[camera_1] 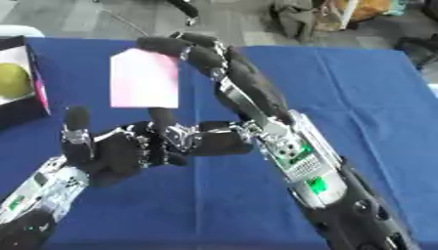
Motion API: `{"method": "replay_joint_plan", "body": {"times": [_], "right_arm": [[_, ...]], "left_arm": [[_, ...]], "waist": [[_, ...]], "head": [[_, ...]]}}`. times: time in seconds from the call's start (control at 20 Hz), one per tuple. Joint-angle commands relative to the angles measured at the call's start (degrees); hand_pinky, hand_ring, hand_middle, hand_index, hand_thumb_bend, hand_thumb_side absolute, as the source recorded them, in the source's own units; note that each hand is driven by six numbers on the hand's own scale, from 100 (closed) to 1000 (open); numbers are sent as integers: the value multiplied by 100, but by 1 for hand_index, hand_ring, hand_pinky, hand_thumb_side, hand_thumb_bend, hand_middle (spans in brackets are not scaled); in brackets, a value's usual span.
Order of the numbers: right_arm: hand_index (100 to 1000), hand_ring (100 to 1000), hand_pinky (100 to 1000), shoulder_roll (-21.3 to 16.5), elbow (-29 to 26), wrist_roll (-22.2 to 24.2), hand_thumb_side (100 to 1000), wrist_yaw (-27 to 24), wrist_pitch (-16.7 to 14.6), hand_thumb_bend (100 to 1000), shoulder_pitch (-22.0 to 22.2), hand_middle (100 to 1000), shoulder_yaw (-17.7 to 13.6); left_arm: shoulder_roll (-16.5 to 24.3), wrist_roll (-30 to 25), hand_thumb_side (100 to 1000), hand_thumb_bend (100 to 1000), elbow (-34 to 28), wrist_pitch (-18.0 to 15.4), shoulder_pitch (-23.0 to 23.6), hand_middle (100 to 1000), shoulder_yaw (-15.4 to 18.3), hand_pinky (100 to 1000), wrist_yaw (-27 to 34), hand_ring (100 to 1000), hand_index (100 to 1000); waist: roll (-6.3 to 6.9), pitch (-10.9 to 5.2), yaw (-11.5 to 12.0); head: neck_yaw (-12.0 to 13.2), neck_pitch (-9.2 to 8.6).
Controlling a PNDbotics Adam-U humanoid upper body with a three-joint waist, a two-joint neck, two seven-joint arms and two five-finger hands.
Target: Pick up the objects with one hand, pass them to the other hand, and then place them into the box on the other side of the table.
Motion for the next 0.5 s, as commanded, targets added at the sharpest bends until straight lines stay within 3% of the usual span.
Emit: {"method": "replay_joint_plan", "body": {"times": [0.05, 0.45, 0.5], "right_arm": [[877, 757, 751, -37, -122, 59, 149, -90, 14, 100, -66, 575, 20], [863, 763, 746, -77, -122, 355, 196, -464, 155, 100, -72, 572, 158], [857, 765, 745, -76, -122, 395, 164, -524, 183, 100, -62, 570, 175]], "left_arm": [[21, 37, 709, 809, -72, -34, -79, 730, 82, 906, 113, 859, 805], [-82, 144, 702, 756, -212, 121, -256, 735, -56, 908, 115, 864, 798], [-104, 152, 701, 754, -219, 142, -273, 733, -75, 908, 130, 864, 798]], "waist": [[6, -59, 17], [-12, -69, 35], [-14, -72, 34]], "head": [[-29, -14], [-55, -14], [-67, -14]]}}
